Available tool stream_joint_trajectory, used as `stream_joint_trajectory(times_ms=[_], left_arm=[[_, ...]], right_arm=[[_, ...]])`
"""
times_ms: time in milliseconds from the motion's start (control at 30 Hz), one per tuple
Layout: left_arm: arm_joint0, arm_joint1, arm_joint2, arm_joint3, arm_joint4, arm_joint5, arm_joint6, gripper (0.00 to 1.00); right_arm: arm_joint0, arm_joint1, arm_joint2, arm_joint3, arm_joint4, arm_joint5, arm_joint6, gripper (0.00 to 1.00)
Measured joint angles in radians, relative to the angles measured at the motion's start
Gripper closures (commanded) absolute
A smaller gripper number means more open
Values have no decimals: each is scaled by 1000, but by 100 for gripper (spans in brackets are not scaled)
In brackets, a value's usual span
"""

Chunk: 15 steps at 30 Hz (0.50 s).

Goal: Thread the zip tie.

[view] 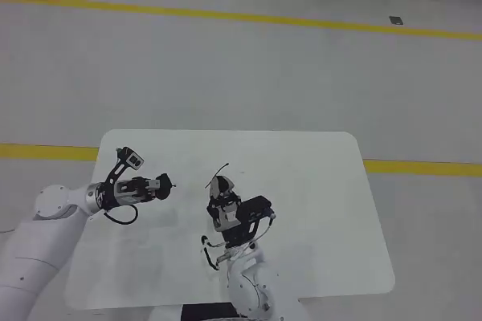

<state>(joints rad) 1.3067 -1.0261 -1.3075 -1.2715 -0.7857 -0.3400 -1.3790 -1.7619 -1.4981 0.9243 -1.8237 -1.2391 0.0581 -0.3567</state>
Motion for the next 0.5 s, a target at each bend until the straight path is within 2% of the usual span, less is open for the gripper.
stream_joint_trajectory(times_ms=[133, 500], left_arm=[[0, 0, 0, 0, 0, 0, 0, 100], [0, 0, 0, 0, 0, 0, 0, 100]], right_arm=[[22, 16, -30, 11, 19, 11, -22, 100], [21, 15, -29, 11, 19, 11, -21, 100]])
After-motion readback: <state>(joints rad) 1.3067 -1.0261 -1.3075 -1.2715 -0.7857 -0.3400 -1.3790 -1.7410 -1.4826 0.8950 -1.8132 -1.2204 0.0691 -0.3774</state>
